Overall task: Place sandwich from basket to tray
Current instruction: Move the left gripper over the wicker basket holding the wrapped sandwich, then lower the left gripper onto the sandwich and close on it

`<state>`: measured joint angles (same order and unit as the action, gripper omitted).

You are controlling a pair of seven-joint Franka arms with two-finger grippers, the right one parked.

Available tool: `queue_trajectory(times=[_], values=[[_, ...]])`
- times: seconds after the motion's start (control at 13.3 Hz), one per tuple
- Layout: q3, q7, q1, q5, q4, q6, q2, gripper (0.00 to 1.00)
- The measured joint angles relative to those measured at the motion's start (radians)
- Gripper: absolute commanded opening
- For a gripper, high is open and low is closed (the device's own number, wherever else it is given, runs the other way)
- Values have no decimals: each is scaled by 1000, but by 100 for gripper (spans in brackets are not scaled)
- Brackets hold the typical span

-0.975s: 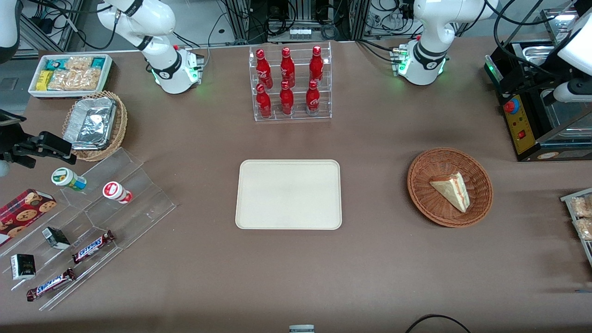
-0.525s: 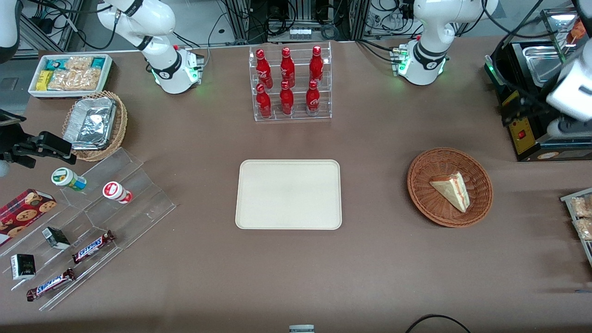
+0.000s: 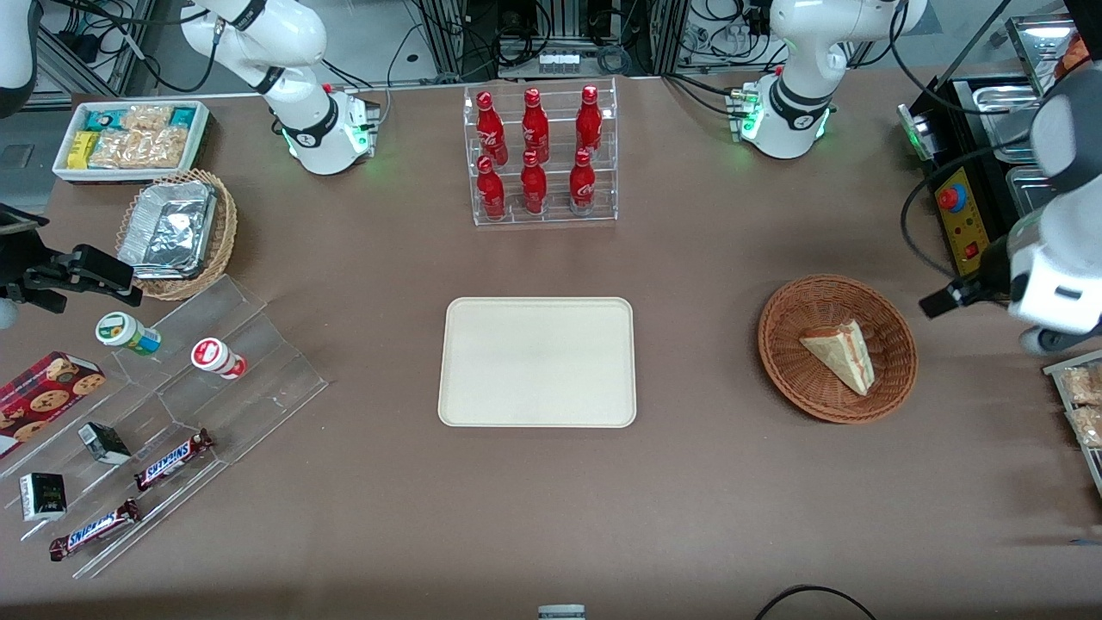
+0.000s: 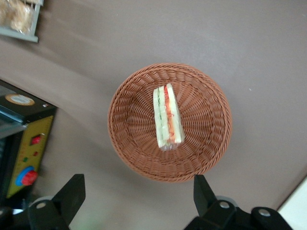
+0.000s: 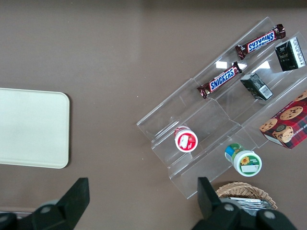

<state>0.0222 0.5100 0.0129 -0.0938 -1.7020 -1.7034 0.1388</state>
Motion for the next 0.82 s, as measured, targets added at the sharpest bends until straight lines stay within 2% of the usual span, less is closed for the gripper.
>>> queue_trajectory(times=[0.15,0.45,0.82], values=[[1,94,0,0,-43,-88,43,100],[-1,293,11,0,-227,-354,71,100],[0,391,20,0,-431,-613,77,100]])
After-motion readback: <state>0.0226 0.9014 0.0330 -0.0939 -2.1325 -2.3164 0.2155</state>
